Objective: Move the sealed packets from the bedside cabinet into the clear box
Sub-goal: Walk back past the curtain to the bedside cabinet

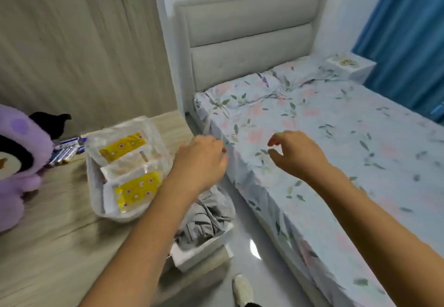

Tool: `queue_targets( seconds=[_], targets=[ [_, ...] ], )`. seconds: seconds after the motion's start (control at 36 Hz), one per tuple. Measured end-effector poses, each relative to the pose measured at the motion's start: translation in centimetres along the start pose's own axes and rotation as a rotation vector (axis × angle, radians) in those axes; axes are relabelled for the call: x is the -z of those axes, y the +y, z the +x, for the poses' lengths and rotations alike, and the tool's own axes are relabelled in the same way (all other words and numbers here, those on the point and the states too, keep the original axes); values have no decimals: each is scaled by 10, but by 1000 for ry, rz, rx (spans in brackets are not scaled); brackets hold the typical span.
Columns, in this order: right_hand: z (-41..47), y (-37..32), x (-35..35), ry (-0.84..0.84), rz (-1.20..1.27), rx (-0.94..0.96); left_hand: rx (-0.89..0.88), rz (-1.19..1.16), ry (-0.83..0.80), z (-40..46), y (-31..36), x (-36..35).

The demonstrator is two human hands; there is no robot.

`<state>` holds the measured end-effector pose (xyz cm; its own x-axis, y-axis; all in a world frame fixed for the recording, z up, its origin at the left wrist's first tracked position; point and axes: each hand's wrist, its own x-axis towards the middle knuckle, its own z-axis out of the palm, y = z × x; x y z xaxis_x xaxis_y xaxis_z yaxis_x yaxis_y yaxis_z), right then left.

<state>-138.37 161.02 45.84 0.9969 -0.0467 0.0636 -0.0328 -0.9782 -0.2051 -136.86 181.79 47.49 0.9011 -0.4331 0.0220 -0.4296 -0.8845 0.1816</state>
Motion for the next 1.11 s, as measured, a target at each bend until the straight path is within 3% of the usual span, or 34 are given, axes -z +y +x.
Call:
queue_targets(
  seconds=[0.19,0.33,0.58,0.83,1.11],
  targets=[
    [-135,116,15,-42,-127,-399,-276,164,-168,23,102,-44],
    [-230,179,37,-17,-115,-647,-532,159,-206,17,209,-61],
    [-428,291,82,71,-123,-985,-798,198,-275,-29,415,-101],
    [-601,409,126,37,-184,-1178,-1089,38,-329,-112,663,-150],
    [-649,518,129,-43,-86,-1217,-1112,88,-364,-109,791,-180]
  ],
)
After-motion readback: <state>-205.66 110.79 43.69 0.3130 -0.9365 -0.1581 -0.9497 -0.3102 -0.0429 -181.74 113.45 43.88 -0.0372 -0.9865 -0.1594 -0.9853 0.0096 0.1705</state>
